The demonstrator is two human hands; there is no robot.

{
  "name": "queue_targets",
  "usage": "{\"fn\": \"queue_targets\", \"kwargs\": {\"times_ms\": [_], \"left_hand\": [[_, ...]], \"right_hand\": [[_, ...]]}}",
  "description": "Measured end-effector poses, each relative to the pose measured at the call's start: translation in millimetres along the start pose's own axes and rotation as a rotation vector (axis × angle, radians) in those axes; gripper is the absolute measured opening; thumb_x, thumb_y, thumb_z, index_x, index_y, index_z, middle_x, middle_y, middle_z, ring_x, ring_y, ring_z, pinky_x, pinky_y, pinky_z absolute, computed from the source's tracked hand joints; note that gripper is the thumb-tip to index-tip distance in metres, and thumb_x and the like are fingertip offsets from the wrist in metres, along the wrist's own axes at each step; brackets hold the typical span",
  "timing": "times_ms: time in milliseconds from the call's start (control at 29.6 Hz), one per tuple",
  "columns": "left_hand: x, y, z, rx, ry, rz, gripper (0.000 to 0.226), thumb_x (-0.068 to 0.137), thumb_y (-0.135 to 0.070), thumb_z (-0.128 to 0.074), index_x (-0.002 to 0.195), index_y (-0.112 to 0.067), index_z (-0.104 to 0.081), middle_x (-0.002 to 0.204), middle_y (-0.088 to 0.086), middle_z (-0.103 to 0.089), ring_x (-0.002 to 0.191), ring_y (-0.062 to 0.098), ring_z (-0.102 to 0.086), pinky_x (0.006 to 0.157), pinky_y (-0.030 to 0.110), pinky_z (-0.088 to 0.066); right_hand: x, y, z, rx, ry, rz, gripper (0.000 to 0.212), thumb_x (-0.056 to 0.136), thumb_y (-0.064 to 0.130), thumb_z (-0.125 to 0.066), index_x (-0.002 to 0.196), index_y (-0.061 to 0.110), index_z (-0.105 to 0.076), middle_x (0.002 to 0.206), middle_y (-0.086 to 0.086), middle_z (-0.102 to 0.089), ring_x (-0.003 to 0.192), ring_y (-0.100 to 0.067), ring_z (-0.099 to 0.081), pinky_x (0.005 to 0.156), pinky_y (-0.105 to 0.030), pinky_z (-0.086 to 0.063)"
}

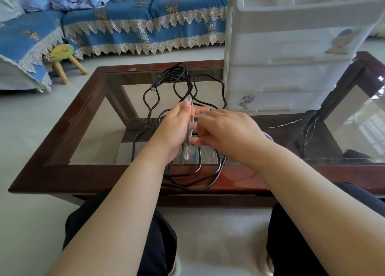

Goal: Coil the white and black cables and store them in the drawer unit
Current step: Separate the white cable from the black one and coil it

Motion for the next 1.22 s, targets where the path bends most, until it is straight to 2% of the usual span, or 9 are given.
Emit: {"fn": "queue_targets", "kwargs": {"times_ms": [135, 236, 405, 540, 641, 709, 844, 1114, 1215], "left_hand": [[-6, 5, -20, 0.097, 0.078, 0.055, 0.032, 0.103, -0.031, -0.028, 0.109, -0.019, -0.057, 0.079, 0.003, -0.063, 0.059, 0.023, -0.064, 0.044, 0.028, -0.047], [-3, 6, -25, 0.170, 0.118, 0.013, 0.034, 0.101, -0.038, -0.030, 0.098, -0.013, -0.054, 0.060, 0.002, -0.051, 0.040, 0.017, -0.047, 0.041, 0.024, -0.035], [5, 9, -19, 0.040, 0.138, 0.051, 0.034, 0.101, -0.023, -0.029, 0.072, -0.012, -0.042, 0.048, 0.004, -0.051, 0.033, 0.012, -0.022, 0.042, 0.024, -0.014], [9, 16, -5, -0.313, 0.147, 0.181, 0.040, 0.103, -0.026, -0.027, 0.067, -0.016, -0.040, 0.044, -0.002, -0.037, 0.029, 0.005, -0.019, 0.032, 0.013, -0.015], [6, 18, -8, -0.414, 0.210, 0.237, 0.040, 0.101, -0.026, -0.028, 0.065, -0.016, -0.041, 0.043, -0.004, -0.030, 0.028, 0.004, -0.018, 0.032, 0.013, -0.012], [2, 21, -15, -0.459, 0.262, 0.278, 0.041, 0.101, -0.030, -0.028, 0.064, -0.017, -0.041, 0.042, -0.006, -0.027, 0.028, 0.003, -0.017, 0.034, 0.014, -0.008], [-1, 14, -21, -0.580, 0.314, 0.242, 0.044, 0.101, -0.032, -0.026, 0.062, -0.018, -0.040, 0.041, -0.007, -0.026, 0.027, 0.003, -0.019, 0.034, 0.016, -0.006], [-1, 1, -11, -0.694, 0.259, 0.136, 0.041, 0.103, -0.038, -0.028, 0.070, -0.018, -0.043, 0.040, -0.009, -0.028, 0.027, 0.001, -0.021, 0.031, 0.016, -0.013], [4, 3, 2, -0.790, 0.134, 0.094, 0.042, 0.105, -0.035, -0.026, 0.070, -0.018, -0.043, 0.041, -0.009, -0.030, 0.029, 0.002, -0.022, 0.030, 0.015, -0.019]], "right_hand": [[1, -2, 15, 0.150, -0.065, -0.076, 0.030, 0.078, 0.026, -0.067, 0.083, 0.024, -0.038, 0.074, 0.008, -0.050, 0.056, -0.021, -0.048, 0.045, -0.029, -0.034], [-1, -15, 11, 0.280, 0.015, -0.189, 0.028, 0.078, 0.028, -0.067, 0.088, 0.023, -0.041, 0.072, 0.009, -0.052, 0.064, -0.019, -0.051, 0.054, -0.032, -0.041], [-6, -43, 14, 0.506, 0.067, -0.332, 0.034, 0.072, 0.051, -0.072, 0.090, 0.029, -0.054, 0.075, 0.008, -0.061, 0.063, -0.007, -0.053, 0.061, -0.029, -0.046], [-13, -85, 38, 0.637, -0.111, -0.437, 0.012, 0.082, 0.038, -0.069, 0.079, 0.029, -0.061, 0.066, 0.002, -0.058, 0.057, -0.008, -0.046, 0.057, -0.023, -0.040], [-17, -94, 43, 0.805, -0.173, -0.467, 0.014, 0.087, 0.033, -0.065, 0.075, 0.028, -0.061, 0.063, 0.001, -0.048, 0.049, -0.002, -0.036, 0.049, -0.012, -0.032], [-17, -95, 38, 0.881, -0.188, -0.490, 0.015, 0.089, 0.032, -0.063, 0.075, 0.027, -0.062, 0.061, -0.001, -0.044, 0.048, -0.007, -0.034, 0.046, -0.016, -0.031], [-17, -103, 23, 0.768, -0.139, -0.593, 0.022, 0.092, 0.038, -0.056, 0.076, 0.025, -0.064, 0.061, -0.003, -0.044, 0.052, -0.015, -0.034, 0.054, -0.028, -0.033], [-19, -89, -29, 0.646, 0.135, -0.749, 0.031, 0.098, 0.047, -0.036, 0.093, 0.017, -0.044, 0.074, 0.000, -0.055, 0.058, -0.014, -0.047, 0.056, -0.027, -0.037], [-17, -81, -33, 0.655, 0.039, -0.742, 0.019, 0.099, 0.038, -0.040, 0.099, 0.019, -0.040, 0.081, -0.001, -0.056, 0.061, -0.013, -0.051, 0.052, -0.028, -0.040]]}}
Point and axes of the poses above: each hand's wrist, its own x-axis towards the middle knuckle, its own z-axis out of the back of the hand, y = z × x, the point moved 9 cm from there along x, towards the middle knuckle
